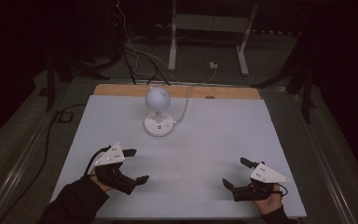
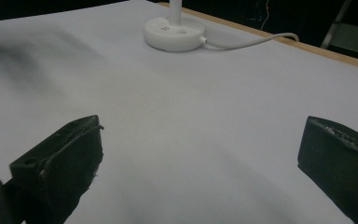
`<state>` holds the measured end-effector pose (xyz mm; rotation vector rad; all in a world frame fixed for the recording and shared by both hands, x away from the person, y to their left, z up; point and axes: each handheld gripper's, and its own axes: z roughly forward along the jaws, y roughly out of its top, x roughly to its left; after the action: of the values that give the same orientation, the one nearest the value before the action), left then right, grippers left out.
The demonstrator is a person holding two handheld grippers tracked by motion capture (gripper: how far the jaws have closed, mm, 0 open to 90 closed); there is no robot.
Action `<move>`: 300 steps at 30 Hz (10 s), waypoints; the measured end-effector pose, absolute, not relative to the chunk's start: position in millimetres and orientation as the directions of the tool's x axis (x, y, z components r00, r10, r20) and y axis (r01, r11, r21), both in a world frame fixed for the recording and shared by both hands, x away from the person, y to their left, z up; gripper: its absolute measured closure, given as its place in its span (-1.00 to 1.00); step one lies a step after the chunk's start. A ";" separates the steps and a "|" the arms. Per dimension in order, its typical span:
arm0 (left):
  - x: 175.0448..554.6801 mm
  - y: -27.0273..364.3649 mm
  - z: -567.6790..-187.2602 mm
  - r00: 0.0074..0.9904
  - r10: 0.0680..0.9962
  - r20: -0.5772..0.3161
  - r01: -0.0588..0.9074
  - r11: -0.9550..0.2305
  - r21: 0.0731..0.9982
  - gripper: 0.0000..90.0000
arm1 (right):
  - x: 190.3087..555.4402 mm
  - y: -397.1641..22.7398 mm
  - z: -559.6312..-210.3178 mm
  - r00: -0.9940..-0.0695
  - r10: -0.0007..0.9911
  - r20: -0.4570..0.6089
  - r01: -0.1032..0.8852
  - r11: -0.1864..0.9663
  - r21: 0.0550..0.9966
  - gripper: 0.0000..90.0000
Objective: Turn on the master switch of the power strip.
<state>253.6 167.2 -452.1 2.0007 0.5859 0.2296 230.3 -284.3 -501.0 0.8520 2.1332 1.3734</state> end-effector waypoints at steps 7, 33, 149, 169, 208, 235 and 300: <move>260.9 160.0 -448.5 0.863 0.497 -0.093 0.315 -0.384 0.868 -1.00 | 229.1 -283.1 -500.3 -0.702 0.710 -0.057 0.243 0.314 0.918 -1.00; 291.7 122.5 -444.5 0.850 0.518 -0.094 0.329 -0.383 0.863 -1.00 | 228.6 -283.6 -498.6 -0.708 0.705 -0.050 0.233 0.299 0.925 -1.00; 411.7 40.6 -511.4 0.499 0.833 0.237 0.442 -0.480 0.758 1.00 | 231.7 -285.7 -500.9 -0.739 0.674 0.007 0.264 0.281 0.923 -1.00; 412.6 35.6 -509.9 0.548 0.761 0.347 0.403 -0.604 0.687 1.00 | 230.7 -284.8 -500.5 -0.741 0.671 0.001 0.261 0.287 0.922 -1.00; 409.8 35.6 -496.7 0.595 0.745 0.303 0.382 -0.594 0.709 1.00 | 231.5 -285.1 -499.8 -0.740 0.672 0.000 0.257 0.284 0.924 -1.00; 381.9 45.6 -466.0 0.674 0.733 0.091 0.460 -0.514 0.724 0.42 | 230.3 -284.5 -497.8 -0.738 0.675 -0.004 0.250 0.278 0.928 -1.00; 296.6 168.3 -500.2 0.792 0.595 -0.134 0.517 -0.538 0.666 -0.99 | 230.0 -280.5 -498.2 -0.741 0.671 -0.013 0.252 0.296 0.922 -1.00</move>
<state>296.6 168.3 -500.2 2.2549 0.8182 0.1399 230.0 -280.5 -498.2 0.8266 2.1718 1.4340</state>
